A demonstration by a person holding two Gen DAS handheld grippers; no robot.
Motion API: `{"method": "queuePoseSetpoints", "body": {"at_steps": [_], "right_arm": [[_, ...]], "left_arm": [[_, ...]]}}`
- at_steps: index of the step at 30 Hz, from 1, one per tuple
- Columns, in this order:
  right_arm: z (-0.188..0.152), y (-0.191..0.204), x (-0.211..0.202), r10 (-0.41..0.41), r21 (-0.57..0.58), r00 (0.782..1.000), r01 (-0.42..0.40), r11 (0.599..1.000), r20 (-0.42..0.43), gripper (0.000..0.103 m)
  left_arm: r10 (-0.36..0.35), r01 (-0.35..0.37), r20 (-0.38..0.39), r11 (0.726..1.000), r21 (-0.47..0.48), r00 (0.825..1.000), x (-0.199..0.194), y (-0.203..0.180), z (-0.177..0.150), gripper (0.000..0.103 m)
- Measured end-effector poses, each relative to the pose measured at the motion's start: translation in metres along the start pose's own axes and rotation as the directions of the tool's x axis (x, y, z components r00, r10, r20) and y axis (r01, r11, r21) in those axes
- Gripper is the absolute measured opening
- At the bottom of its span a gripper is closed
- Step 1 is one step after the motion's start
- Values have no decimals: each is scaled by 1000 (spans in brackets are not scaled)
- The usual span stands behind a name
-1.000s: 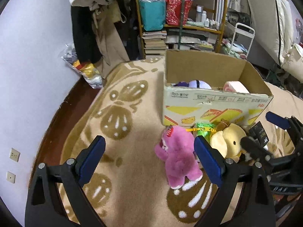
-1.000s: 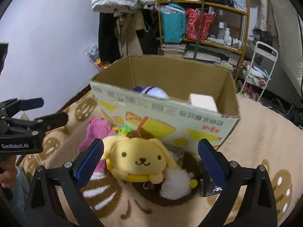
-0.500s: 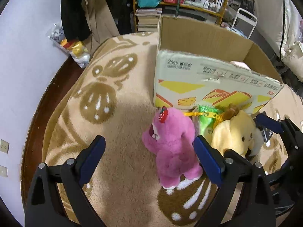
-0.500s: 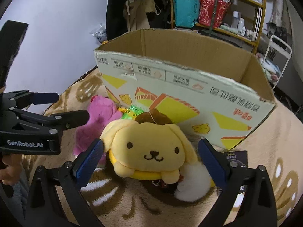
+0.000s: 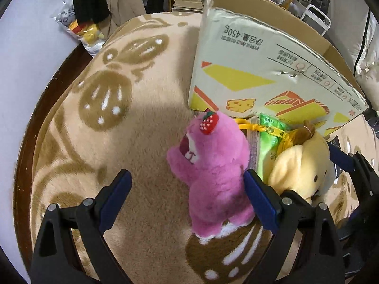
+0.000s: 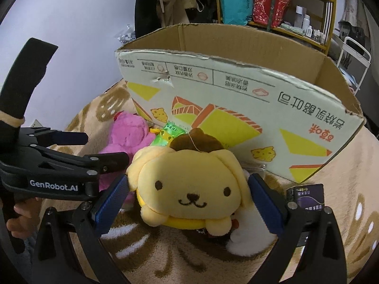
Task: Organize soft objects
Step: 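Grasp the pink bear with the left gripper while the right gripper grasps the yellow dog plush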
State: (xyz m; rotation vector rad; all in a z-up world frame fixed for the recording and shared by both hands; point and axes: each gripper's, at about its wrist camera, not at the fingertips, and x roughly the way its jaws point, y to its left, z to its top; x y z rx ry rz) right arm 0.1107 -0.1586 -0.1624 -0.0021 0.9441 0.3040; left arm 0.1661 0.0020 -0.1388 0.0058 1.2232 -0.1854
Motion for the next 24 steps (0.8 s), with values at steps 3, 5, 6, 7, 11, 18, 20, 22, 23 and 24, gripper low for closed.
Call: {"method": "queuePoseSetpoints", "body": {"at_steps": [3, 5, 6, 7, 11, 18, 20, 22, 23, 24], "right_arm": [[0, -1, 1, 6, 6, 1000, -6, 1000, -6, 103], [-1, -1, 2, 10, 12, 1000, -10, 1000, -8, 103], [-2, -1, 2, 7, 13, 1000, -7, 1000, -7, 103], [-2, -1, 3, 8, 14, 1000, -8, 1000, -4, 103], [-3, -6, 4, 37, 31, 999, -37, 999, -5, 103], [-3, -2, 5, 20, 23, 1000, -19, 1000, -7, 103], [-3, -1, 5, 15, 19, 1000, -15, 1000, -6, 103], [-3, 1, 5, 6, 14, 1000, -6, 1000, -1, 103], [-3, 2, 6, 3, 9, 1000, -3, 1000, 1, 103], [-4, 3, 6, 1, 7, 1000, -1, 1000, 3, 103]], "left_arm": [[-5, 5, -2, 1000, 1, 1000, 1, -1, 0, 93], [-23, 23, -14, 1000, -12, 1000, 5, 2, 0, 93], [-34, 33, -21, 999, -22, 999, 7, 3, -1, 93], [-45, 44, -29, 998, -33, 999, 10, 5, -1, 93], [-61, 58, -38, 997, -56, 997, 14, 8, 0, 93], [-107, 104, -42, 991, -83, 993, 18, 9, -3, 81], [-114, 112, -36, 991, -67, 993, 16, 7, -4, 76], [-131, 128, -34, 990, -65, 991, 14, 6, -5, 69], [-143, 140, -30, 987, -73, 989, 14, 6, -5, 63], [-156, 153, -28, 985, -83, 987, 14, 6, -6, 60]]}}
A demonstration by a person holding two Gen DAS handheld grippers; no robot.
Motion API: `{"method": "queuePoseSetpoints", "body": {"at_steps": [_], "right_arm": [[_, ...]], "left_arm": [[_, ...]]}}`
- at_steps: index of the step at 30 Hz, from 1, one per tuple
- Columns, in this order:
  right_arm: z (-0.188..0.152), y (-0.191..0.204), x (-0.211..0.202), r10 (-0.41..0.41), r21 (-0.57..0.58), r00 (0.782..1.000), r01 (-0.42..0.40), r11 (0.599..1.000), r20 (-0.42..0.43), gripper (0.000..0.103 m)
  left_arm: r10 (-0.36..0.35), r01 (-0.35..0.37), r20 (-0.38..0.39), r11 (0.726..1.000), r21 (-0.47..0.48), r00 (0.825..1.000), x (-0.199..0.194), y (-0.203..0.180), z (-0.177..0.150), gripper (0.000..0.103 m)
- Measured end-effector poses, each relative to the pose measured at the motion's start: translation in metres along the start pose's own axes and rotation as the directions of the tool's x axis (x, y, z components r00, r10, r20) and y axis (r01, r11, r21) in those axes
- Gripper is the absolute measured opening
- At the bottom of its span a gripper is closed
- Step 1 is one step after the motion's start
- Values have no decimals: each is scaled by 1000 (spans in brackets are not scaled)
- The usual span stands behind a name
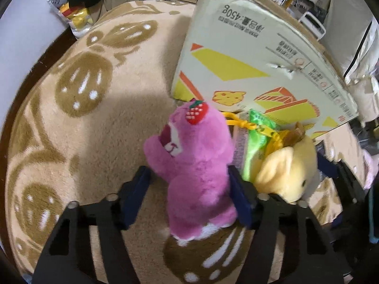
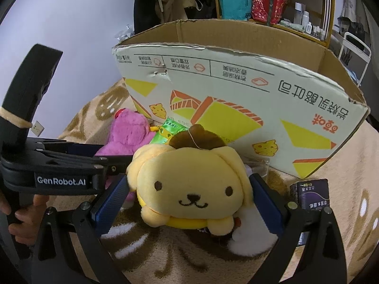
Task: Organize soft objects
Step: 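Grasp the pink bear with the left gripper while the right gripper grasps the yellow dog plush, then lift the pink bear and yellow dog plush over the box with both grippers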
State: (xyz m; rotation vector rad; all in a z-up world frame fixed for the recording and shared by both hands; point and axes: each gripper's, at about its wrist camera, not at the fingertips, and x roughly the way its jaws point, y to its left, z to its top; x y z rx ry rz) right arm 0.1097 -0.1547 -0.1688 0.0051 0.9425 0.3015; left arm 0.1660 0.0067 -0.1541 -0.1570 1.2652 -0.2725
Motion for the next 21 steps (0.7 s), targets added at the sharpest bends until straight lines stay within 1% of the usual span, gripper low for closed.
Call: {"method": "queuePoseSetpoints", "body": {"at_steps": [3, 5, 8, 10, 14, 16, 18, 21], "right_arm": [[-1, 2, -1, -4, -12, 1000, 4, 1000, -4, 103], [-2, 4, -1, -7, -23, 1000, 7, 1000, -2, 103], [-3, 5, -1, -18, -41, 1000, 17, 999, -6, 102], [-1, 5, -1, -30, -39, 999, 29, 999, -24, 101], [-1, 7, -4, -37, -36, 999, 36, 999, -20, 97], [-1, 7, -6, -38, -39, 999, 37, 999, -19, 95], [-2, 6, -8, -38, -24, 999, 37, 999, -21, 94], [0, 0, -12, -23, 38, 999, 24, 999, -26, 91]], "left_arm": [[1, -1, 8, 1000, 23, 1000, -2, -4, -1, 53], [12, -12, 16, 999, 39, 1000, -3, -12, -2, 51], [22, -23, 17, 999, 45, 1000, -3, -15, 0, 49], [36, -37, 27, 999, 34, 999, -7, -15, 0, 48], [66, -68, 46, 997, 39, 997, -13, -14, -4, 47], [59, -61, 44, 998, 36, 997, -14, -12, -4, 45], [63, -65, 48, 997, 44, 997, -16, -13, -6, 44], [80, -85, 68, 994, 68, 994, -22, -15, -6, 44]]}}
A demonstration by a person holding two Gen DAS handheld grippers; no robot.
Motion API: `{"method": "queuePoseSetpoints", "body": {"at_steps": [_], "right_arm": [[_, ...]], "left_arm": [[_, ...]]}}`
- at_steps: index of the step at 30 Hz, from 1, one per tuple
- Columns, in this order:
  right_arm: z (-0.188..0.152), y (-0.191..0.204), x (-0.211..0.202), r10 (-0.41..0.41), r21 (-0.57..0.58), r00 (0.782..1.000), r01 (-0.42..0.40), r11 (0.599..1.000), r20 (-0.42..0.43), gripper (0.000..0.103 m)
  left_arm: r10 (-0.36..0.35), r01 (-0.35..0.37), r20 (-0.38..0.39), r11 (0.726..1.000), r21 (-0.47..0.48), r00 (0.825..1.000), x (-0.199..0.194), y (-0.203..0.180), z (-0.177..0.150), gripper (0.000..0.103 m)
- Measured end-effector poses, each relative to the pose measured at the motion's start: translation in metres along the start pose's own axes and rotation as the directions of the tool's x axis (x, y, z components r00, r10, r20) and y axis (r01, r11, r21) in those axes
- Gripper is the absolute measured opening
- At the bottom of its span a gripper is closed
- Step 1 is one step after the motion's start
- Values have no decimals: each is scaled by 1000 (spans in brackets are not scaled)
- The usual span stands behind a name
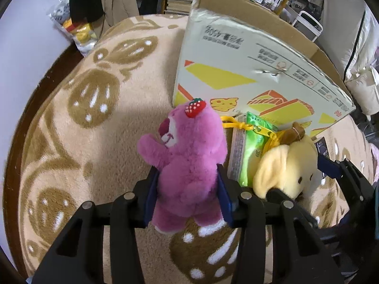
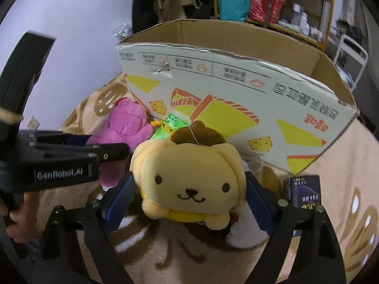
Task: Organize soft objects
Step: 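Lift the pink bear and yellow dog plush over the box with both grippers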
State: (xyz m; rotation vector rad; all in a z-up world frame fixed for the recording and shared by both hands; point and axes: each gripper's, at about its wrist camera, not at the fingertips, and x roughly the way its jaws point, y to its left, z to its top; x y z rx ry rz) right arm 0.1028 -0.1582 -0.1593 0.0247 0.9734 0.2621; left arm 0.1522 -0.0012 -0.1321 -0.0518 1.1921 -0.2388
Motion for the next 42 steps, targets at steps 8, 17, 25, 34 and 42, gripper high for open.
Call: {"method": "queuePoseSetpoints", "body": {"at_steps": [8, 17, 25, 34, 42], "right_arm": [[-2, -12, -8, 19, 37, 1000, -19, 999, -1, 73], [-5, -10, -28, -18, 39, 999, 17, 999, 26, 70], [-3, -2, -63, -72, 28, 990, 69, 997, 117, 70], [4, 5, -113, -116, 32, 956, 111, 993, 270, 70], [15, 8, -143, -167, 23, 897, 173, 985, 409, 70]], "left_arm": [[0, 1, 9, 1000, -21, 1000, -9, 5, -6, 44], [58, -55, 68, 997, -47, 996, -30, 10, -14, 44], [94, -90, 188, 996, -29, 978, -68, 6, -22, 44], [148, -170, 420, 985, 17, 896, -125, -18, -34, 44], [140, -233, 606, 969, 77, 783, -167, -39, -38, 44]]}}
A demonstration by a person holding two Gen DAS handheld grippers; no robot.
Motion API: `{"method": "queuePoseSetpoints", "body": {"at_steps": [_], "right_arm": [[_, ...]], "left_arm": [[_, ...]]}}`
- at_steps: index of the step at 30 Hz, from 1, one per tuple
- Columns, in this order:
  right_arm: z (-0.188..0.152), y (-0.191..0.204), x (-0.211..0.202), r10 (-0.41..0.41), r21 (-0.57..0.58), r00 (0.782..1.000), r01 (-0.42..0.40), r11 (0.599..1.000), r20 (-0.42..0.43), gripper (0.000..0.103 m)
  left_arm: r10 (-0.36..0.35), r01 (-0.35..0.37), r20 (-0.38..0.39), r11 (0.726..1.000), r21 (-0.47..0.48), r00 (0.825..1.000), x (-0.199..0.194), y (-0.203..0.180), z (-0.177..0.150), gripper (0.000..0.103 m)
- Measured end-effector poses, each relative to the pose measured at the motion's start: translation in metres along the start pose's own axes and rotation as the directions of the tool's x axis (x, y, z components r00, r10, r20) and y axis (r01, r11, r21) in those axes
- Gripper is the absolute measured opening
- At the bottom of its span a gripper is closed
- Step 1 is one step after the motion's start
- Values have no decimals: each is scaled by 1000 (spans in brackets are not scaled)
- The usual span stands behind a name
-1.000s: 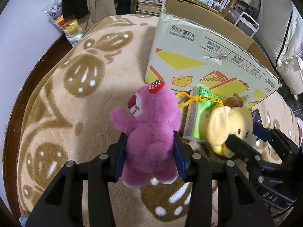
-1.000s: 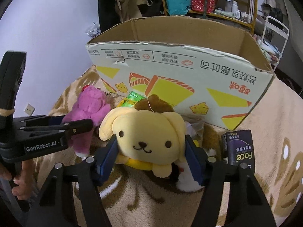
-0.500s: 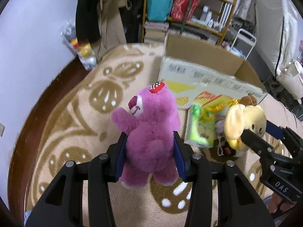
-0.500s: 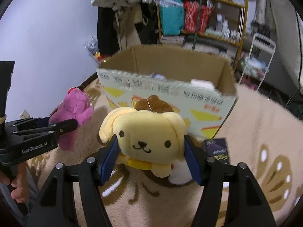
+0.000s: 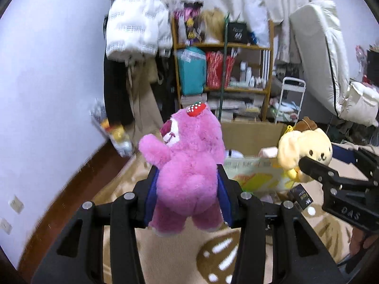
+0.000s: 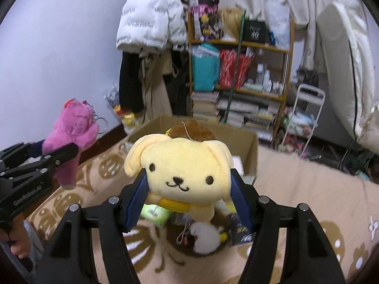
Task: Organize soft objects
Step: 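Lift the pink bear and yellow dog plush over the box with both grippers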
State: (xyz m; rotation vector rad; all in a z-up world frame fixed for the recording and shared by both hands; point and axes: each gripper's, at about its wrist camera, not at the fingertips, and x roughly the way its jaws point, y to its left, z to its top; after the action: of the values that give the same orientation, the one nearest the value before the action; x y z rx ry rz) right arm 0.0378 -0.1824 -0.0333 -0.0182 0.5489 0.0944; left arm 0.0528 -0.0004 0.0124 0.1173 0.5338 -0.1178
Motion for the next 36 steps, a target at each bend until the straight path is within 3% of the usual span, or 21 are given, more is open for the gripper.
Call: {"method": "queuePoseSetpoints", "body": {"at_steps": [8, 19, 23, 28, 36], "right_arm": [[18, -18, -10, -39, 26, 994, 37, 999, 100, 70], [34, -39, 2, -60, 90, 990, 49, 995, 131, 70], [41, -49, 7, -55, 124, 988, 37, 992, 146, 71], [45, -51, 11, -47, 115, 977, 23, 993, 208, 71], [42, -50, 33, -58, 79, 983, 45, 996, 175, 71]], "left_arm": [[9, -13, 104, 999, 38, 995, -13, -5, 20, 44], [-50, 33, 218, 996, 81, 975, -3, -24, 56, 44], [-97, 84, 209, 994, 71, 973, 6, -27, 70, 44], [-98, 80, 206, 992, 94, 974, 23, -33, 84, 45], [-102, 88, 143, 991, 103, 984, 56, -42, 73, 45]]}}
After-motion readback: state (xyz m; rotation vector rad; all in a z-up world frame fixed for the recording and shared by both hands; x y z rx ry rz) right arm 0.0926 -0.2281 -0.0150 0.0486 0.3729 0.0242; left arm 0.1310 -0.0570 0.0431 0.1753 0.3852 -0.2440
